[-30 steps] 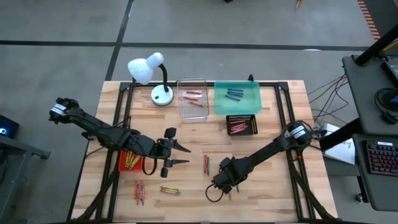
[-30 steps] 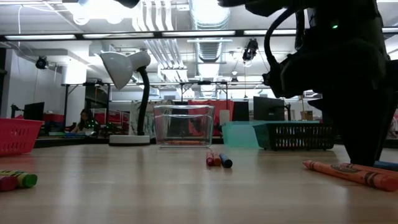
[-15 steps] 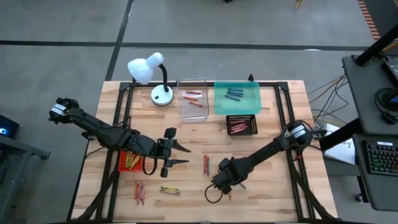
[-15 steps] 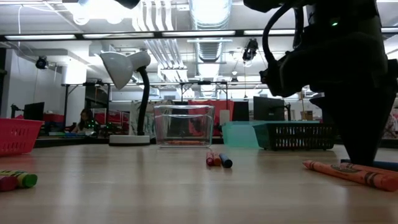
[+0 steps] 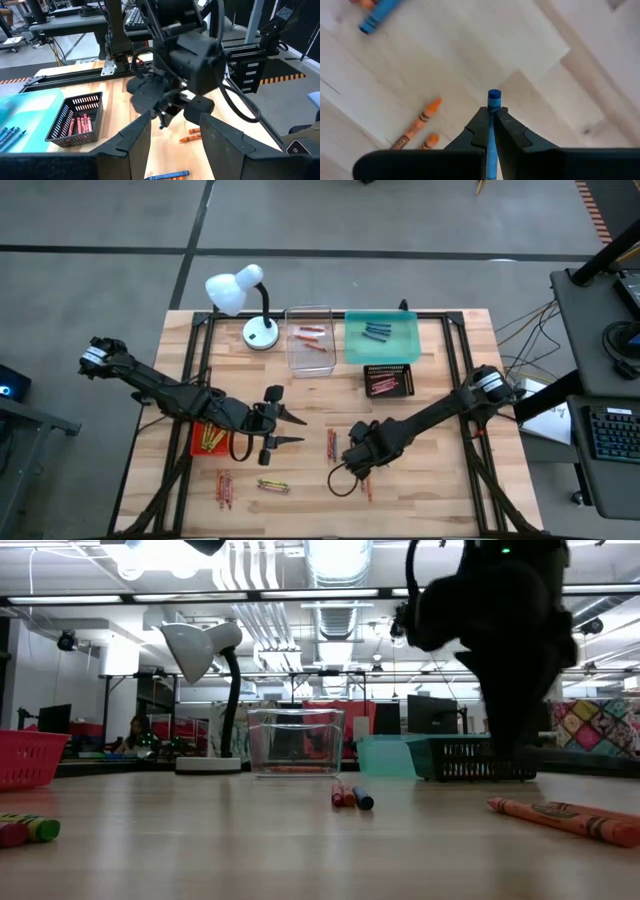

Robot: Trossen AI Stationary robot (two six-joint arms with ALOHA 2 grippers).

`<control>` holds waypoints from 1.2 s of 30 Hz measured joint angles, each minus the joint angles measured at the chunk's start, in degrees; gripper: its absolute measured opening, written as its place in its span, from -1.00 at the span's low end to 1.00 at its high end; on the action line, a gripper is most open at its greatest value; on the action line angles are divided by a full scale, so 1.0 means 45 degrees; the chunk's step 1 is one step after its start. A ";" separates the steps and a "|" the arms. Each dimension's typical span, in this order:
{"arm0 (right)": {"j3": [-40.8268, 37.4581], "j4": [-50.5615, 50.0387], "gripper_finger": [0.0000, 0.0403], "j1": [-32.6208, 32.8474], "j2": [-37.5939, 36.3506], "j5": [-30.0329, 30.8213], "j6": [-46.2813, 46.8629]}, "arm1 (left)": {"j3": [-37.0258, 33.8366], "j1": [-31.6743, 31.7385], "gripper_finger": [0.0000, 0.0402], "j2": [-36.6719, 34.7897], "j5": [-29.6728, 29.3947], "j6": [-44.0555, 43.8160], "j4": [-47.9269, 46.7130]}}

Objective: Sort crayons
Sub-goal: Put the blue crayon into the blue bin

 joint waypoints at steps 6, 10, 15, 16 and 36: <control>0.0005 0.0124 -0.94 -0.0824 -0.1199 0.1516 -0.1568 | 0.0000 0.0000 -0.24 0.0000 0.0000 0.0005 0.0016; 0.0010 0.0225 -0.94 -0.1730 -0.1953 0.2413 -0.3043 | 0.0000 0.0000 -0.24 0.0000 -0.0372 0.0005 -0.0019; 0.0029 0.0508 -0.94 -0.3408 -0.2796 0.3320 -0.5510 | 0.0000 0.0004 -0.24 0.0005 -0.0654 0.0027 -0.0022; 0.0029 0.0642 -0.94 -0.3822 -0.2921 0.3359 -0.6098 | 0.0000 0.0005 -0.24 0.0005 -0.0656 0.0091 -0.0018; -0.0005 0.2478 -0.94 -1.3586 -0.1414 0.0120 -2.2440 | 0.0000 0.0170 -0.24 0.0005 -0.6374 0.3523 0.0066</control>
